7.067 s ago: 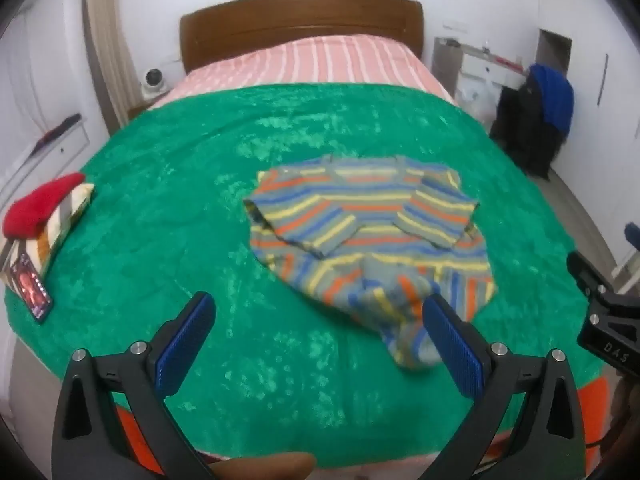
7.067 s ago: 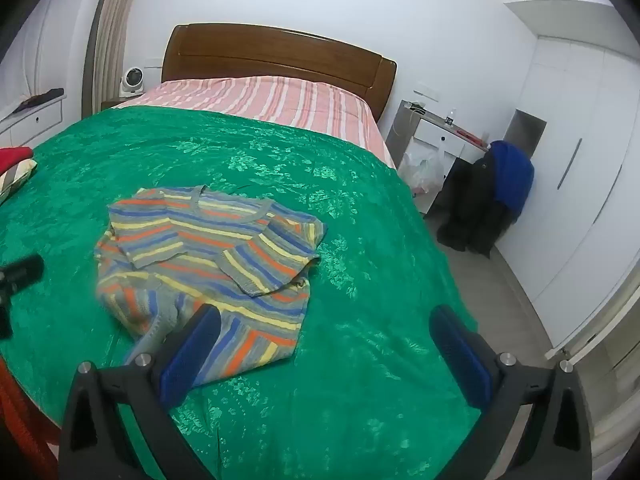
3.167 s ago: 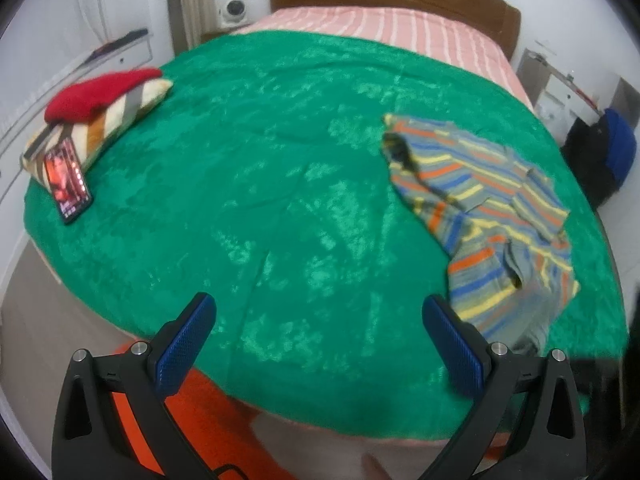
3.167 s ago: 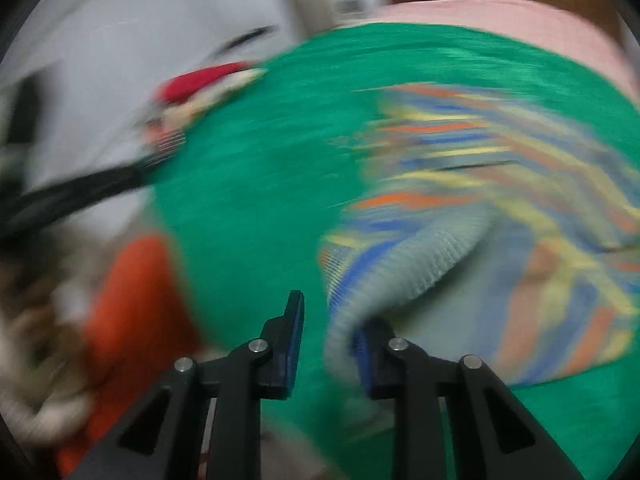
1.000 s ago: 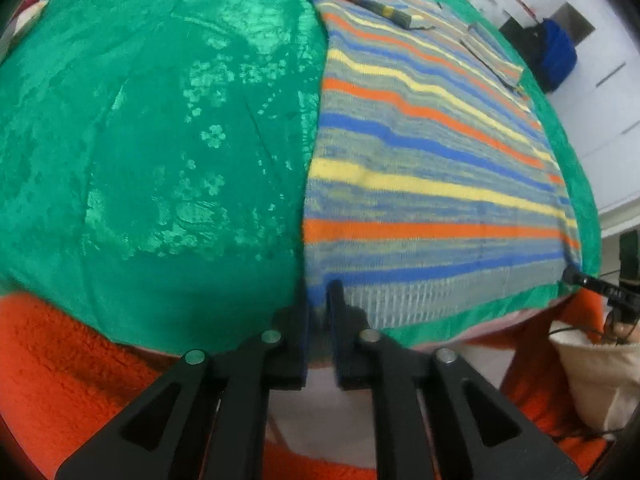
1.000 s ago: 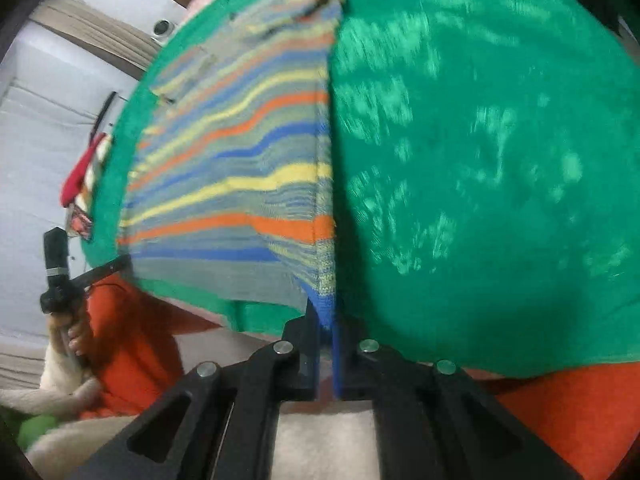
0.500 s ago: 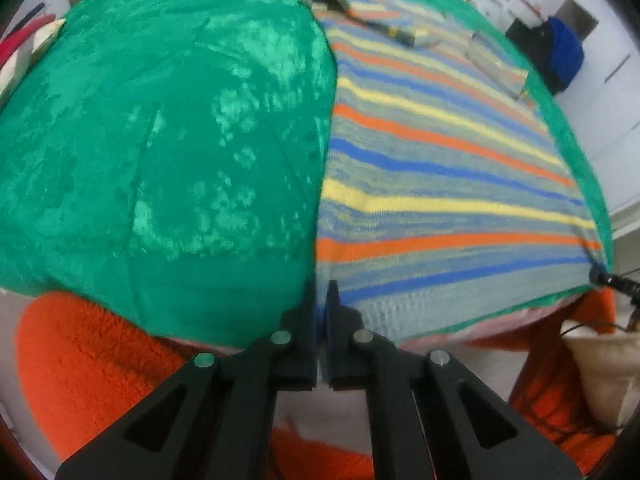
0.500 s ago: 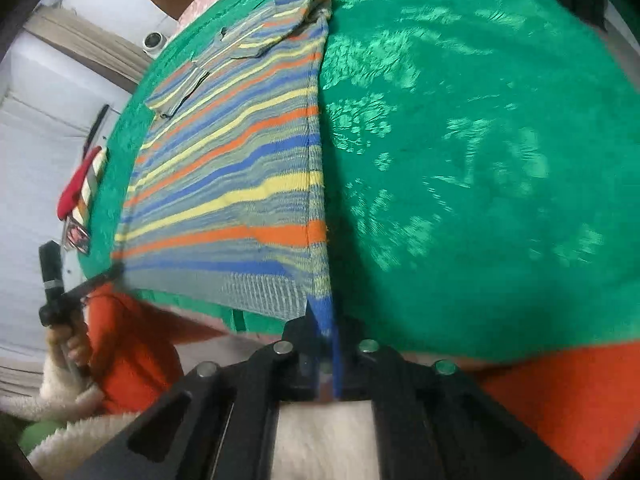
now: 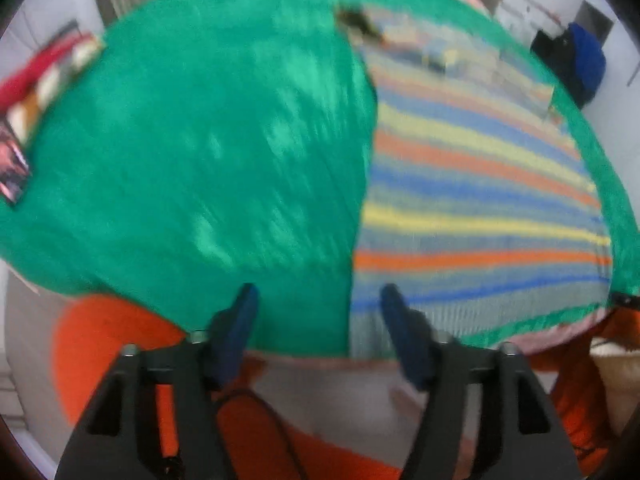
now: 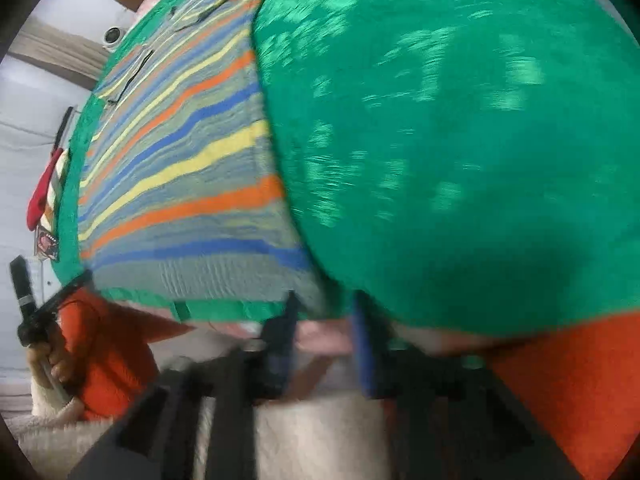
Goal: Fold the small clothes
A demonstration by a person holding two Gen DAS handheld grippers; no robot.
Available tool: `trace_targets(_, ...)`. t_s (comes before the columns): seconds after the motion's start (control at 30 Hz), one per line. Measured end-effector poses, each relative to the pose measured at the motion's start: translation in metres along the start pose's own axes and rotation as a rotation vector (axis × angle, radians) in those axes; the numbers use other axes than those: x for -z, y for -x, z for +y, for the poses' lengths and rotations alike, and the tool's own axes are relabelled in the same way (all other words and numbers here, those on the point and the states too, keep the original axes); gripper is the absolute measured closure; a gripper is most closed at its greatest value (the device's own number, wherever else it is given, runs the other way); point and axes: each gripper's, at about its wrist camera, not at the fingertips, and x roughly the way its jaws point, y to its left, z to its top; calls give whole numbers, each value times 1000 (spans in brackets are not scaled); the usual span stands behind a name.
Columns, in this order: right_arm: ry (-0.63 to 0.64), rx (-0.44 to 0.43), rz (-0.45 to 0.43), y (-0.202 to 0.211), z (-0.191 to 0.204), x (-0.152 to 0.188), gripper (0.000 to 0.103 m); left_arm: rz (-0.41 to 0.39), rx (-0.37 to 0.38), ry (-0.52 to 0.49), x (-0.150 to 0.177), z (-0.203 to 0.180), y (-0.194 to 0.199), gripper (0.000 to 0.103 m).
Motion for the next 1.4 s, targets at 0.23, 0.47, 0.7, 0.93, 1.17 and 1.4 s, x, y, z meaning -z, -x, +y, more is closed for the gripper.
trace_targets(0.23, 350, 290, -313, 84, 54, -87, 51, -250, 0, 17, -56, -24, 21, 4)
trace_targets(0.47, 687, 180, -316, 3, 171, -201, 34, -106, -36, -121, -50, -79, -66, 4)
trace_targets(0.7, 673, 168, -180, -91, 193, -261, 49, -138, -17, -78, -42, -72, -70, 0)
trace_targets(0.93, 307, 179, -411, 14, 81, -296, 99, -116, -13, -83, -42, -70, -73, 0)
trace_targets(1.17, -73, 311, -483, 87, -88, -301, 99, -92, -18, -77, -46, -71, -76, 0)
trace_targets(1.4, -187, 270, -364, 46, -139, -277, 99, -56, -18, -101, -51, -71, -78, 0)
